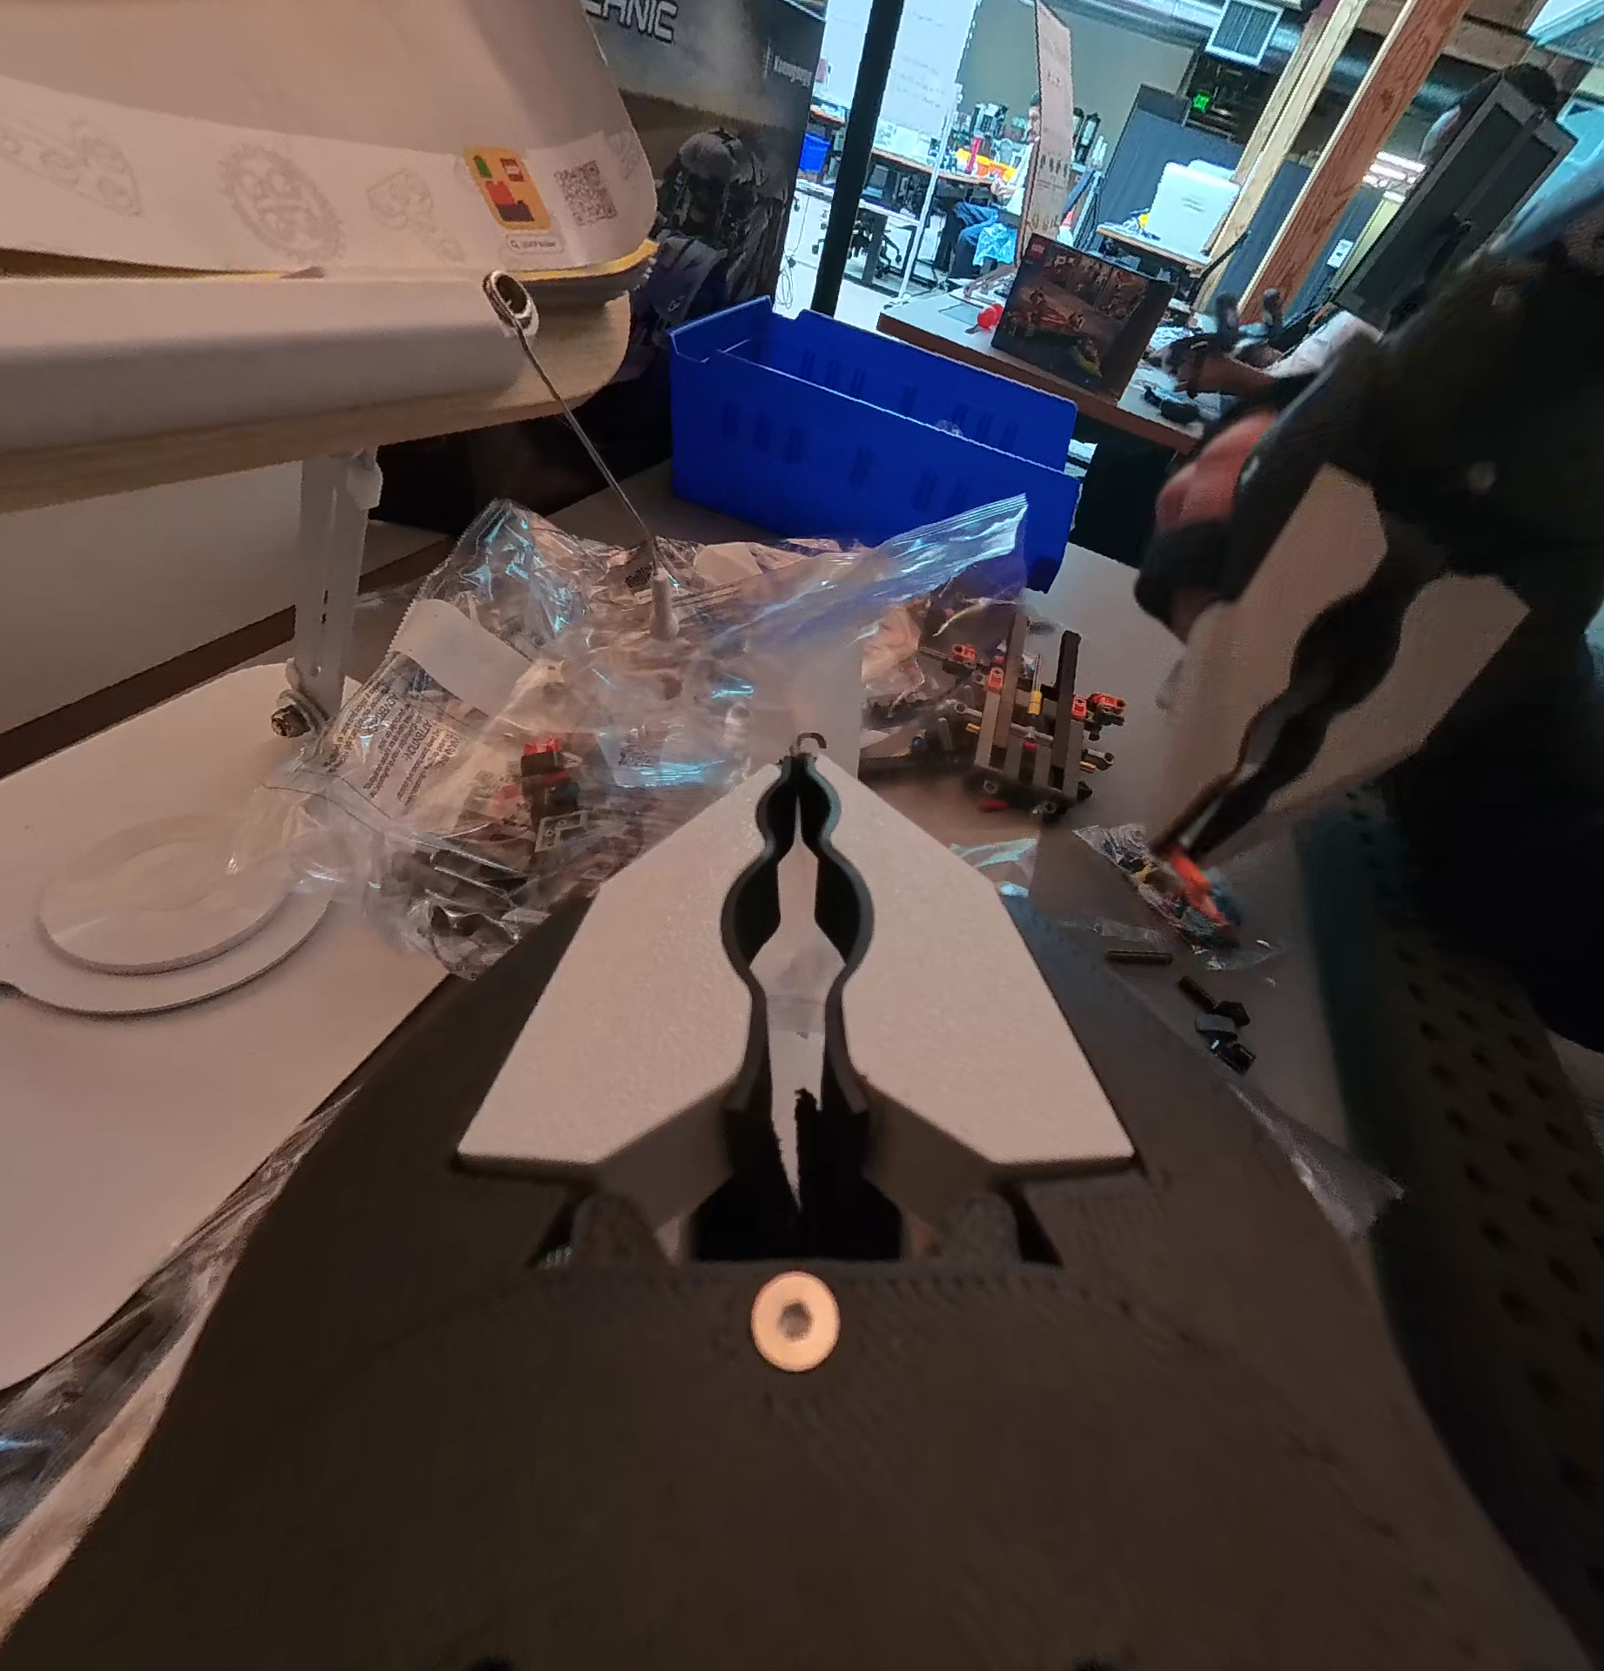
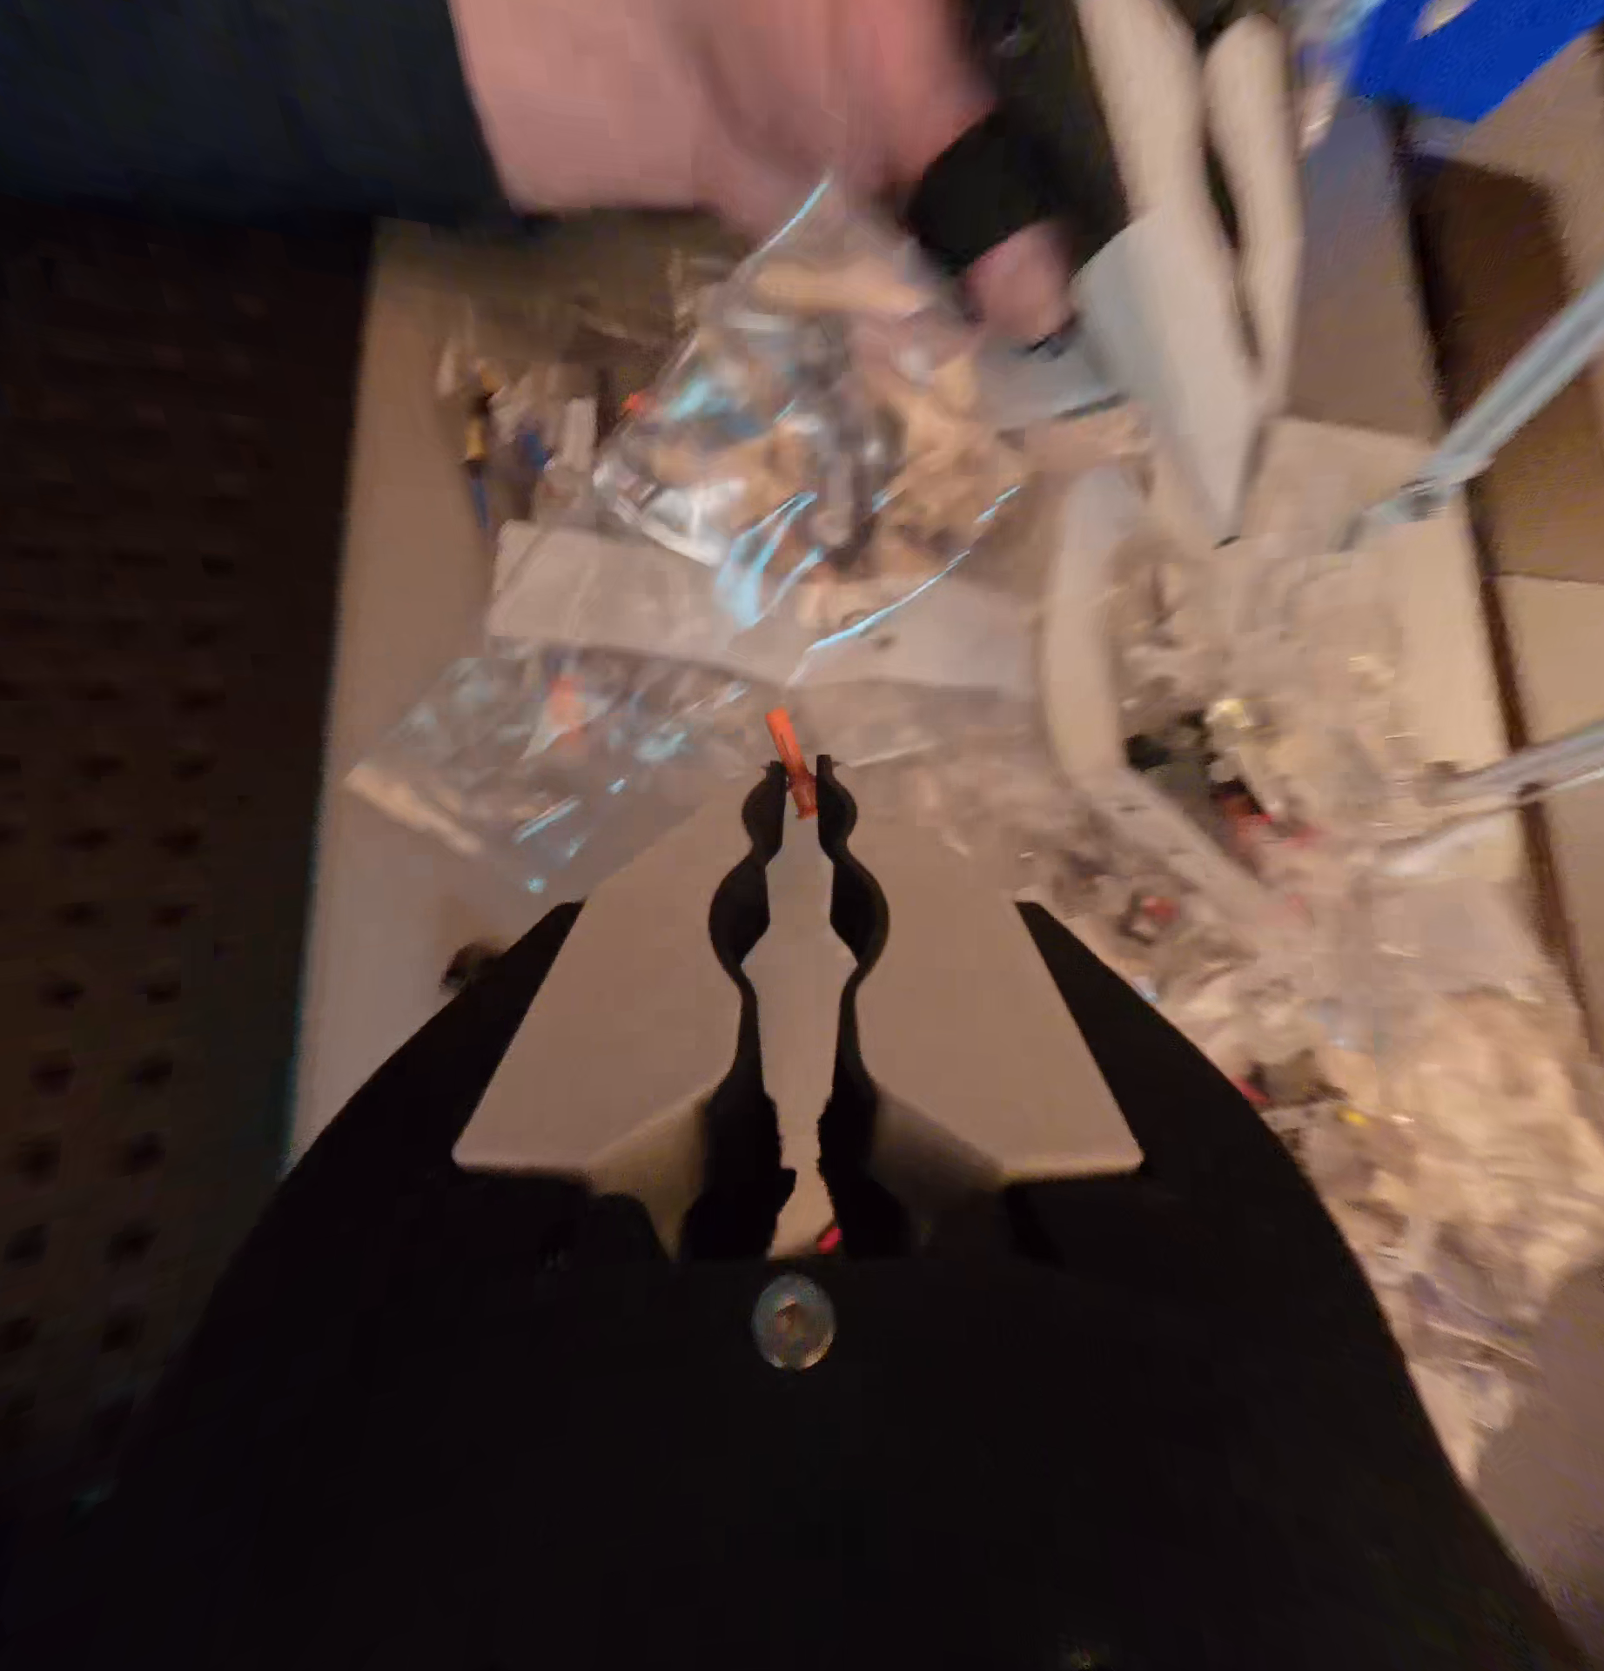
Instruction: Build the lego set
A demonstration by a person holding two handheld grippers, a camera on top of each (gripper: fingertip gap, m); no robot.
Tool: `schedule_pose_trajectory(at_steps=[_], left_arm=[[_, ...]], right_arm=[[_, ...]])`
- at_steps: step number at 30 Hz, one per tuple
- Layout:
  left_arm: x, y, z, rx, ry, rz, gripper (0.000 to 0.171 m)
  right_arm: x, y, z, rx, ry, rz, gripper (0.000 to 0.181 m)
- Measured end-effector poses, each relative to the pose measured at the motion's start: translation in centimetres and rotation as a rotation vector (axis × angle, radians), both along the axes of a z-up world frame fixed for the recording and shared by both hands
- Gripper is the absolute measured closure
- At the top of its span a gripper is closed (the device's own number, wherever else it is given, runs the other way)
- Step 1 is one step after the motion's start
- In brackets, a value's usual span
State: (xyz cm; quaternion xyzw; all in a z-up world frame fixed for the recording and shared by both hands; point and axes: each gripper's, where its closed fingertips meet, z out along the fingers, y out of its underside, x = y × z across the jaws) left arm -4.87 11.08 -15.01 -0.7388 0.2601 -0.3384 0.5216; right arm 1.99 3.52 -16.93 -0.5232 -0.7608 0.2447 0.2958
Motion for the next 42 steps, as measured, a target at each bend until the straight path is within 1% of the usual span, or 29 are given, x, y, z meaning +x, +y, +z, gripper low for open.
schedule_pose_trajectory(at_steps=[3,5,7,8,9,10,14,17,19,21,23,26,31,33,36,38,40,42], left_arm=[[0.5,-0.1,-0.4,-0.01,0.008,-0.016,0.171],[0.8,-0.1,-0.5,-0.013,0.012,-0.023,0.171],[0.9,-0.1,-0.6,-0.013,0.015,-0.024,0.171],[0.9,-0.1,-0.6,-0.013,0.016,-0.023,0.171],[0.9,-0.1,-0.6,-0.014,0.016,-0.022,0.171],[0.9,0.0,-0.6,-0.013,0.016,-0.02,0.171],[0.6,0.0,-0.5,-0.01,0.011,-0.012,0.171],[0.4,0.1,-0.4,-0.007,0.008,-0.001,0.171],[-0.1,0.2,-0.3,-0.005,-0.001,0.01,0.171],[-0.8,0.4,-0.1,-0.006,-0.02,0.022,0.171],[-1.3,0.5,0.1,-0.007,-0.04,0.033,0.171],[-1.8,0.6,0.3,-0.003,-0.058,0.047,0.171],[-2.8,0.7,0.8,0.0,-0.088,0.063,0.171],[-3.0,0.7,0.8,0.0,-0.091,0.066,0.171],[-3.0,0.7,0.9,-0.001,-0.093,0.064,0.171],[-3.0,0.6,0.9,-0.001,-0.091,0.062,0.171],[-3.0,0.6,0.9,-0.002,-0.089,0.062,0.171],[-3.0,0.7,0.9,-0.002,-0.089,0.063,0.171]], right_arm=[[-2.0,2.6,0.6,0.082,0.003,-0.09,0.178],[-3.0,4.3,0.1,0.139,-0.032,-0.142,0.177],[-4.0,6.1,-0.2,0.2,-0.032,-0.203,0.177],[-4.4,6.8,-0.3,0.225,-0.026,-0.228,0.175],[-4.6,7.1,-0.4,0.232,-0.026,-0.24,0.169],[-4.6,7.1,-0.5,0.228,-0.024,-0.241,0.167],[-3.4,6.1,0.3,0.169,0.005,-0.221,0.168],[-1.8,3.4,0.8,0.043,0.003,-0.117,0.176],[0.1,2.3,-0.5,0.005,-0.082,-0.079,0.175],[1.7,1.4,-2.5,-0.027,-0.181,-0.053,0.171],[2.6,0.0,-4.7,-0.081,-0.265,0.003,0.168],[3.3,-2.0,-7.1,-0.131,-0.366,0.073,0.163],[2.6,-4.7,-9.3,-0.15,-0.447,0.153,0.16],[2.2,-5.5,-9.7,-0.162,-0.467,0.159,0.16],[1.8,-5.9,-10.1,-0.171,-0.507,0.11,0.157],[1.7,-6.5,-10.2,-0.192,-0.525,0.104,0.157],[1.7,-6.9,-10.6,-0.182,-0.552,0.1,0.155],[1.5,-7.0,-10.8,-0.16,-0.56,0.082,0.158]])
